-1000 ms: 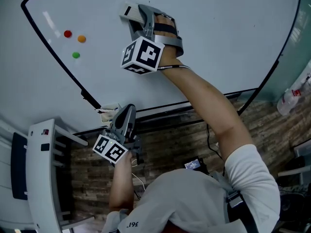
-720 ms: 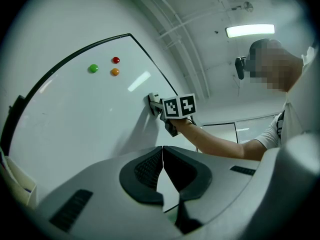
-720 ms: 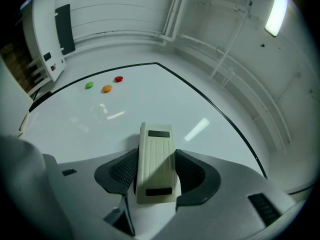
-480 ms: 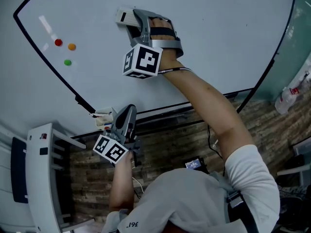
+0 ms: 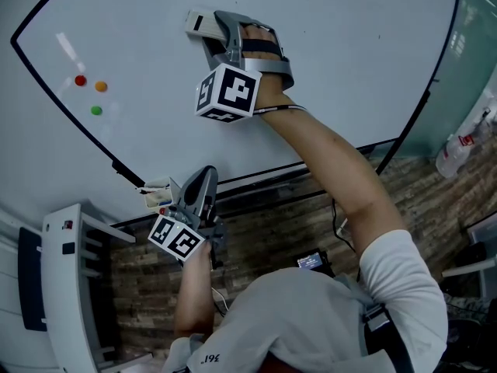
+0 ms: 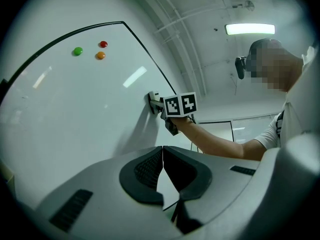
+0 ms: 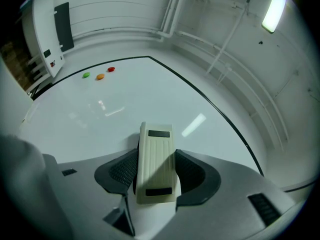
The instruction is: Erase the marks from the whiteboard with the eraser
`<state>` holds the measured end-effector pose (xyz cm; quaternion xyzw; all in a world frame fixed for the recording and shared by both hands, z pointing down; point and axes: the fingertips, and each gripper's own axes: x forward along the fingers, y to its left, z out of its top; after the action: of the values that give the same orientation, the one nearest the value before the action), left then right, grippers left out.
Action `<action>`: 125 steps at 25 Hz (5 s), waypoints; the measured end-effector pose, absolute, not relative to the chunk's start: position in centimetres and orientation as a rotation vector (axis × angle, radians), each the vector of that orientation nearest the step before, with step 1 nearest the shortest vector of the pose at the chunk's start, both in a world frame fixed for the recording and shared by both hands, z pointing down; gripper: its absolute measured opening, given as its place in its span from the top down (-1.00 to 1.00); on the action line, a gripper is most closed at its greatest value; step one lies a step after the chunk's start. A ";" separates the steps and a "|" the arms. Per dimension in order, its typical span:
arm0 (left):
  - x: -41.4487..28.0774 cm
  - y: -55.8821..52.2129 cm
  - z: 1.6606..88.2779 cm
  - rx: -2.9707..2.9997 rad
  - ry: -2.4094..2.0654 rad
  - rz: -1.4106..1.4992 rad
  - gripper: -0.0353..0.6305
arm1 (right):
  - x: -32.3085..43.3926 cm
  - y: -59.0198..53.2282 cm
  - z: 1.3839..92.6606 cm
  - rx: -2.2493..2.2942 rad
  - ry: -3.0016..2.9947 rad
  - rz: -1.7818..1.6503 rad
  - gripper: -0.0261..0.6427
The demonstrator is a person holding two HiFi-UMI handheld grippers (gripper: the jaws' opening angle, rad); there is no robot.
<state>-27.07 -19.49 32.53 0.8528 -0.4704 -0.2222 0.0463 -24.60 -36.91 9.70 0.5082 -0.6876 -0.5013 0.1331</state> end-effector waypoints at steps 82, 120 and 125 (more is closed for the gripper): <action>-22.3 -21.9 34.1 2.568 -1.396 -0.661 0.88 | -15.5 -38.0 15.3 1.490 -2.201 -1.202 0.17; -16.7 -26.0 34.3 2.586 -1.334 -0.605 0.88 | -9.0 -41.6 15.9 1.582 -2.120 -1.199 0.17; -13.7 -27.2 34.0 2.605 -1.310 -0.589 0.88 | -5.6 -42.7 15.8 1.606 -2.115 -1.190 0.17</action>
<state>-13.71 -27.25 34.02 0.8726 -0.4390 -0.1972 0.0835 -5.55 -42.70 15.81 0.5483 -0.7219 -0.4061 0.1154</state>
